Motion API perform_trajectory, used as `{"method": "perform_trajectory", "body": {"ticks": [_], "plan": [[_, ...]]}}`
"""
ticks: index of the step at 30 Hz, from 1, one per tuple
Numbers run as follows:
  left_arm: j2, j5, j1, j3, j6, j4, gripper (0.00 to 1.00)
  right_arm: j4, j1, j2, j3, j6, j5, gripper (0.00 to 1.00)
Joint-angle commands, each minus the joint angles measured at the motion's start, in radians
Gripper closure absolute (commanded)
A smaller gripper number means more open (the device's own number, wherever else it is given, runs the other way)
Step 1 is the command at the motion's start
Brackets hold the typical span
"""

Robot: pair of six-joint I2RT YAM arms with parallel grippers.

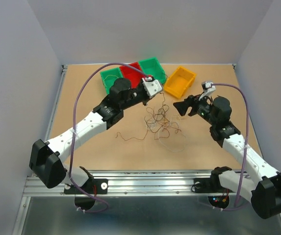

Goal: Untangle the cables

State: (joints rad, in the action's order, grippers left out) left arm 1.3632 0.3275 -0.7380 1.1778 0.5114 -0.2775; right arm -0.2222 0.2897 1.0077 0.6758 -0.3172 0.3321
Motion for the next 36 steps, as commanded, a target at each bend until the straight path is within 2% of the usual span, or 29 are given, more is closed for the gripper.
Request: {"method": "perform_trajectory", "body": {"ticks": [1,6,12,15,17,19,20,22,25,28,31,36], "plan": [[-0.041,0.035,-0.006,0.068,-0.111,0.077,1.0,-0.162,0.008,-0.018,-0.068,0.085,0.226,0.18],[-0.044,0.027,-0.004,0.163,-0.162,0.11,1.0,-0.36,0.014,0.072,-0.088,0.073,0.404,0.18],[-0.016,0.042,-0.004,0.344,-0.18,0.199,1.0,-0.473,0.065,0.251,-0.021,0.033,0.282,0.2],[0.0,-0.002,-0.004,0.469,-0.189,0.264,1.0,-0.526,0.109,0.399,0.048,0.033,0.223,0.29],[0.004,-0.063,-0.004,0.563,-0.198,0.276,1.0,-0.529,0.147,0.509,0.096,0.04,0.161,0.36],[0.004,-0.141,-0.004,0.62,-0.201,0.276,1.0,-0.529,0.172,0.574,0.159,0.043,0.16,0.45],[0.007,-0.228,-0.004,0.667,-0.206,0.268,1.0,-0.529,0.175,0.629,0.175,0.043,0.171,0.45],[0.02,-0.298,0.003,0.697,-0.205,0.236,1.0,-0.529,0.183,0.663,0.208,0.032,0.182,0.45],[0.056,-0.381,0.018,0.717,-0.174,0.213,1.0,-0.531,0.184,0.667,0.202,0.032,0.173,0.45],[0.092,-0.395,0.04,0.711,-0.143,0.199,1.0,-0.529,0.184,0.622,0.174,0.04,0.131,0.45],[0.184,-0.4,0.092,0.714,-0.111,0.195,1.0,-0.525,0.184,0.556,0.127,0.052,0.069,0.45],[0.325,-0.487,0.156,0.738,-0.059,0.169,1.0,-0.451,0.184,0.467,0.09,0.081,-0.007,0.45]]}}
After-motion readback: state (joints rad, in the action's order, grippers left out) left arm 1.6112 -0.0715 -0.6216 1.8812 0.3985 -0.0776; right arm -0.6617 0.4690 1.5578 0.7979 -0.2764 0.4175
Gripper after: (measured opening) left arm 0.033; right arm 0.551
